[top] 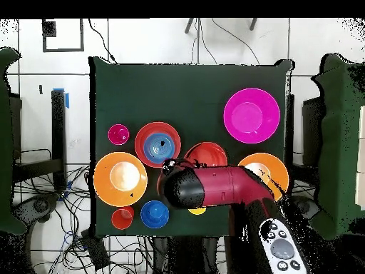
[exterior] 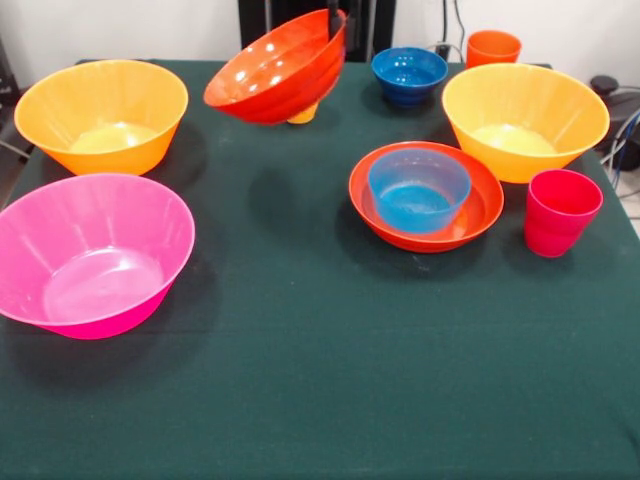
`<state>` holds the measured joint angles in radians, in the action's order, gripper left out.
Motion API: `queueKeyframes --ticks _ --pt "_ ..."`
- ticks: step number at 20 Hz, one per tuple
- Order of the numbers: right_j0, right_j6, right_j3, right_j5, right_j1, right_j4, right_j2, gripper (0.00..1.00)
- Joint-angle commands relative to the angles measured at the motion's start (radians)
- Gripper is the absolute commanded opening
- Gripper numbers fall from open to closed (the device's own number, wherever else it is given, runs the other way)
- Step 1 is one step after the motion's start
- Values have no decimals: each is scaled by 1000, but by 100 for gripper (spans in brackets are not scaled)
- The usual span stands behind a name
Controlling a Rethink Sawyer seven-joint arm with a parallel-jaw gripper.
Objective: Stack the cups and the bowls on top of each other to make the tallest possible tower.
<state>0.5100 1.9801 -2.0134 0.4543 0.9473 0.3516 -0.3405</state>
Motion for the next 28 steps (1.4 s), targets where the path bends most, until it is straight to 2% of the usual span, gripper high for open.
queueKeyframes --ticks 1,3,14,28 --pt "-86 71 -18 69 -8 -65 -72 0" --pt "-96 76 -11 58 -18 -74 -68 0" --pt "-251 180 65 -80 -106 -128 25 0" --pt "-307 164 98 -104 -114 -142 100 0"
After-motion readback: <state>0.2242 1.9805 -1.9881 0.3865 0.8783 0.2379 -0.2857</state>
